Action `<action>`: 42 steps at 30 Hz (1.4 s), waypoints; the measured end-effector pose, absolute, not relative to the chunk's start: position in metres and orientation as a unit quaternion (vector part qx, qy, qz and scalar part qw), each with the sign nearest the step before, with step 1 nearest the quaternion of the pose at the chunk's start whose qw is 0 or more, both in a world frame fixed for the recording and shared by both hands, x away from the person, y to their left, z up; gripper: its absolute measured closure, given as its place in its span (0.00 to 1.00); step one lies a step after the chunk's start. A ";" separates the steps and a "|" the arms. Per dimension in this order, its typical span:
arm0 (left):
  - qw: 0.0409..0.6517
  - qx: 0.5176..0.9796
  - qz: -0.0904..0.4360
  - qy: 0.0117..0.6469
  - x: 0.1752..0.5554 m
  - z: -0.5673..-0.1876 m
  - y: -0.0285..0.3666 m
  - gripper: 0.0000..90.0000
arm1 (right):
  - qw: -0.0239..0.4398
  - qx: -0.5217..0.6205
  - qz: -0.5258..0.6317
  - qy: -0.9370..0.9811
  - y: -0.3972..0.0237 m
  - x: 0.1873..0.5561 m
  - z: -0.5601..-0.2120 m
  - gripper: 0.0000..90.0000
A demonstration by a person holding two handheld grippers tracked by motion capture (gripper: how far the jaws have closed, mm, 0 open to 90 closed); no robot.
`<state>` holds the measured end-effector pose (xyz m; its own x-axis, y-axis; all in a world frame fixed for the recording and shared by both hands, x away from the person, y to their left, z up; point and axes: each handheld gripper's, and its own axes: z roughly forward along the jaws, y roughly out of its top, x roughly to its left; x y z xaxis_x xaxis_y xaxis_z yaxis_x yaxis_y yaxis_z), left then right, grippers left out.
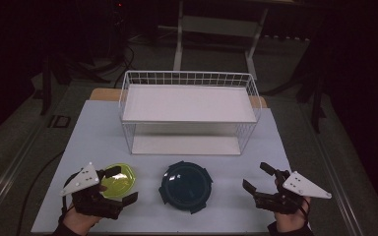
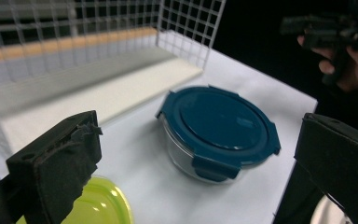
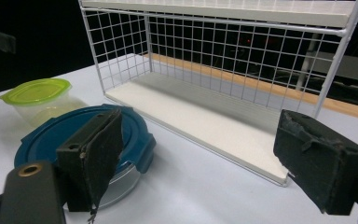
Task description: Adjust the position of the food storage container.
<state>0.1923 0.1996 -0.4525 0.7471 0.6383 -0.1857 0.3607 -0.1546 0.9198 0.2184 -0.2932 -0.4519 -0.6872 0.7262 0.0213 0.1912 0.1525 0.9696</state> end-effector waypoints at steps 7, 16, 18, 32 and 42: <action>0.532 0.771 0.107 0.333 0.197 -0.462 0.185 0.12 | 0.232 0.318 0.569 0.722 -0.293 0.219 -0.453 0.17; 0.493 0.802 0.081 0.326 0.196 -0.473 0.162 0.58 | 0.227 0.316 0.569 0.725 -0.293 0.219 -0.453 0.18; 0.484 0.810 0.076 0.322 0.196 -0.475 0.157 0.66 | 0.226 0.316 0.569 0.724 -0.293 0.219 -0.453 0.18; 0.418 0.840 0.055 0.342 0.201 -0.501 0.142 0.98 | 0.223 0.316 0.570 0.725 -0.293 0.219 -0.454 0.18; 0.409 0.840 0.062 0.352 0.209 -0.505 0.135 0.99 | 0.217 0.319 0.570 0.725 -0.294 0.220 -0.454 0.18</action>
